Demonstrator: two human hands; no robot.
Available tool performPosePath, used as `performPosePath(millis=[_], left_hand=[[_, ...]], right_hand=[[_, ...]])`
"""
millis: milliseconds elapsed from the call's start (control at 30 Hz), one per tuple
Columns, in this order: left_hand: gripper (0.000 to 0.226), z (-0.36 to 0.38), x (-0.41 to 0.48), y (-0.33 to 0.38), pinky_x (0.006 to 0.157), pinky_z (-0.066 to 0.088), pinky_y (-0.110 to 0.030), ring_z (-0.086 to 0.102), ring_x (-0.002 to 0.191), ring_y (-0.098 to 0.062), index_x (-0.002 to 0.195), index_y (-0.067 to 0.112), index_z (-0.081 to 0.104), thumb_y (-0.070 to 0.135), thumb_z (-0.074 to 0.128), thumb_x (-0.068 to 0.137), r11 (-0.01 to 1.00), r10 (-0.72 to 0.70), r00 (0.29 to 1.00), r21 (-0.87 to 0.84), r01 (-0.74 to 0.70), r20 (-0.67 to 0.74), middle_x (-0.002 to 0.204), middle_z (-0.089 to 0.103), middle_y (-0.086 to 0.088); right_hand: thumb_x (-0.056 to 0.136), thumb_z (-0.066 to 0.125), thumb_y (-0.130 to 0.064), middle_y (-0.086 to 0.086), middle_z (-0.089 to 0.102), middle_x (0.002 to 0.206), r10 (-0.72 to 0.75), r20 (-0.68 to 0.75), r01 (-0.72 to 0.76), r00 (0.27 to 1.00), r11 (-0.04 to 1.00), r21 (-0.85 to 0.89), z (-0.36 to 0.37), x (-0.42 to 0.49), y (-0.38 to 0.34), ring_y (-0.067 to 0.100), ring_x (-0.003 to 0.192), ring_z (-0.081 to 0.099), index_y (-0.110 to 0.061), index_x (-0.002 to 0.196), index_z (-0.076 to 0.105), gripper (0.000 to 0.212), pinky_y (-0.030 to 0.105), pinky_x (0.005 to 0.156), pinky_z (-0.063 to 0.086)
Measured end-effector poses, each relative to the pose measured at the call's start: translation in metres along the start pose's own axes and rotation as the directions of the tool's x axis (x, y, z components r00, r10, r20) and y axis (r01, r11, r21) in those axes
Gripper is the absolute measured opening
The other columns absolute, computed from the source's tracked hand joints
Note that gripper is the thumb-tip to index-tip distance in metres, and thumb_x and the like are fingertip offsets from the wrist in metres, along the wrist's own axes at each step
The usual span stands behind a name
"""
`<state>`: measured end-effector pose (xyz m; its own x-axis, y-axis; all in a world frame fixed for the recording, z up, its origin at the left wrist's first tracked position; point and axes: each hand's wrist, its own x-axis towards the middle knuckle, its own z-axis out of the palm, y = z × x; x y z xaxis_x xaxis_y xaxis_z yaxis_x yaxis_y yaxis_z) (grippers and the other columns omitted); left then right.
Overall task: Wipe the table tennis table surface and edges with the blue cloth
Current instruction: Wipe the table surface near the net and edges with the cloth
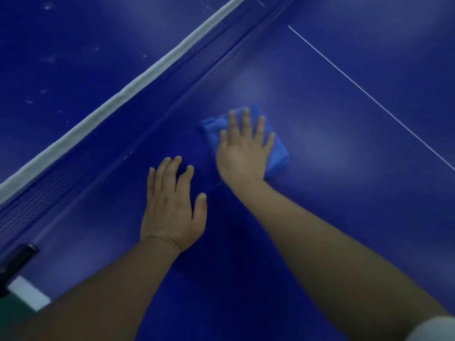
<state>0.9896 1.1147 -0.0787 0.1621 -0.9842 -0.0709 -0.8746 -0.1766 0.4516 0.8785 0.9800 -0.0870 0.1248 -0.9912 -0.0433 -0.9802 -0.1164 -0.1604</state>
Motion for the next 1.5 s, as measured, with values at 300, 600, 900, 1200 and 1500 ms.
performPosePath(millis=[300, 600, 900, 1200, 1500], left_hand=[[0.058, -0.069, -0.087, -0.103, 0.124, 0.012, -0.043, 0.029, 0.144, -0.036, 0.144, 0.003, 0.044, 0.035, 0.038, 0.096, 0.998, -0.024, 0.997, -0.051, 0.02, -0.077, 0.154, 0.036, -0.016], [0.069, -0.088, -0.147, -0.198, 0.122, 0.019, -0.049, 0.033, 0.144, -0.043, 0.147, -0.011, 0.036, 0.043, 0.023, 0.105, 0.906, 0.212, 0.952, 0.322, -0.276, 0.219, 0.155, 0.035, -0.025], [0.078, -0.086, -0.146, -0.205, 0.122, 0.017, -0.048, 0.024, 0.151, -0.037, 0.153, -0.006, 0.023, 0.051, 0.027, 0.101, 0.908, 0.23, 0.951, 0.308, -0.285, 0.205, 0.161, 0.025, -0.023], [0.076, -0.086, -0.145, -0.203, 0.124, 0.012, -0.045, 0.025, 0.149, -0.034, 0.153, -0.004, 0.024, 0.053, 0.025, 0.102, 0.885, 0.292, 0.933, 0.311, -0.347, 0.21, 0.16, 0.027, -0.022], [0.078, -0.09, -0.145, -0.199, 0.126, 0.006, -0.043, 0.022, 0.15, -0.035, 0.15, -0.008, 0.028, 0.053, 0.02, 0.102, 0.869, 0.31, 0.923, 0.326, -0.373, 0.23, 0.16, 0.026, -0.023]], right_hand=[[0.105, 0.018, -0.047, -0.006, 0.006, 0.169, 0.364, 0.026, -0.365, 0.931, 0.928, 0.081, -0.03, 0.048, 0.07, 0.028, 0.155, 0.0, -0.033, 0.16, 0.016, 0.056, 0.061, 0.121, 0.003], [0.104, 0.021, -0.042, 0.001, 0.025, 0.165, -0.398, 0.127, 0.413, 0.908, 0.902, -0.126, -0.011, -0.005, 0.0, 0.032, 0.152, 0.02, -0.028, 0.156, 0.032, 0.055, 0.058, 0.119, 0.018], [0.1, 0.023, -0.04, 0.011, 0.042, 0.153, -0.514, 0.072, 0.518, 0.855, 0.854, -0.057, 0.011, -0.017, -0.11, 0.037, 0.148, 0.024, -0.017, 0.143, 0.049, 0.055, 0.06, 0.114, 0.02], [0.102, 0.02, -0.042, 0.005, 0.024, 0.166, -0.523, 0.164, 0.547, 0.836, 0.818, -0.179, -0.013, 0.007, -0.039, 0.034, 0.152, 0.019, -0.027, 0.157, 0.029, 0.057, 0.057, 0.119, 0.019], [0.103, 0.034, -0.045, 0.004, 0.027, 0.164, -0.901, 0.241, 0.92, 0.36, 0.385, 0.068, 0.012, -0.209, -0.066, 0.035, 0.154, 0.013, -0.028, 0.154, 0.035, 0.054, 0.061, 0.121, 0.007]])
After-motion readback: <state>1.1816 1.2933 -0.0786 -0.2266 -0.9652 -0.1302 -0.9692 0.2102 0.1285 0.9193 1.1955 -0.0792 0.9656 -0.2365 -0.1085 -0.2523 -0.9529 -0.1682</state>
